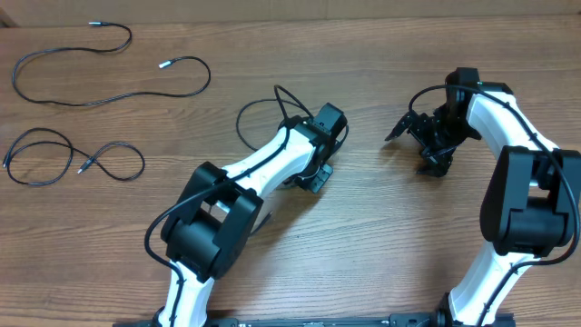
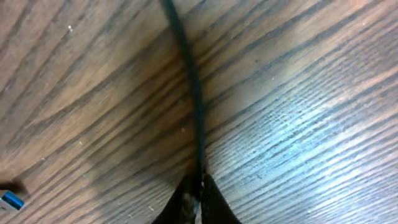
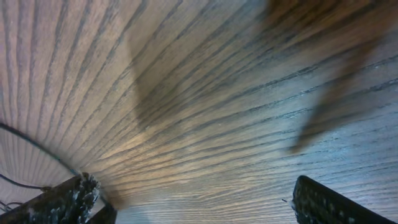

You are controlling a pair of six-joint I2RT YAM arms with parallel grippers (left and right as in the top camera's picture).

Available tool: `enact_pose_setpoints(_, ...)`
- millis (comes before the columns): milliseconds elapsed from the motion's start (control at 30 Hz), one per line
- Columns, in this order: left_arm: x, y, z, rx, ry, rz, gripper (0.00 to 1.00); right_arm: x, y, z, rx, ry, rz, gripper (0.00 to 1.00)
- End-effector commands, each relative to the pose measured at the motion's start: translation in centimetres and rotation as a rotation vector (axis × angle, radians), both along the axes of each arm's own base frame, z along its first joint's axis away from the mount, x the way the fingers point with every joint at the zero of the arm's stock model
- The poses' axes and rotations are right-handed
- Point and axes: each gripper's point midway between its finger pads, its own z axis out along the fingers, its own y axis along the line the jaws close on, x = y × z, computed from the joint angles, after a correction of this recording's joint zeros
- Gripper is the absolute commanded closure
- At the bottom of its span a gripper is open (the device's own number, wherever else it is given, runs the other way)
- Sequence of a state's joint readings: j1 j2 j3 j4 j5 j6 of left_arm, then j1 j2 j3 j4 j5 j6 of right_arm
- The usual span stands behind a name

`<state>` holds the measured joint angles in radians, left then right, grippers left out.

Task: Untangle cables

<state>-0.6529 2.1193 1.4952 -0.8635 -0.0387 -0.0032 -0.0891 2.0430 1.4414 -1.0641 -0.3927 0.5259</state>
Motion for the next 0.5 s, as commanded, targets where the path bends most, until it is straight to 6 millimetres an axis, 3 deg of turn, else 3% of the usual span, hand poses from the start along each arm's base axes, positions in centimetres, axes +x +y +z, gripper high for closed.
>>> enact_pose_setpoints(0, -0.5, 0.9, -2.6, 0.050, 0.046, 0.011, 0.96, 1.4, 0.0, 1.5, -0.006, -0.075, 0.007, 0.00)
enact_pose_setpoints(300, -1.0, 1.1, -2.1, 0.049, 0.063, 0.076, 0.96, 5.3, -0.3, 2.0, -0.022, -0.248, 0.007, 0.00)
enact_pose_setpoints(467, -0.9, -1.0, 1.1, -0.086, 0.050, 0.069, 0.96, 5.8, -0.4, 2.1, -0.024, -0.270, 0.007, 0.00)
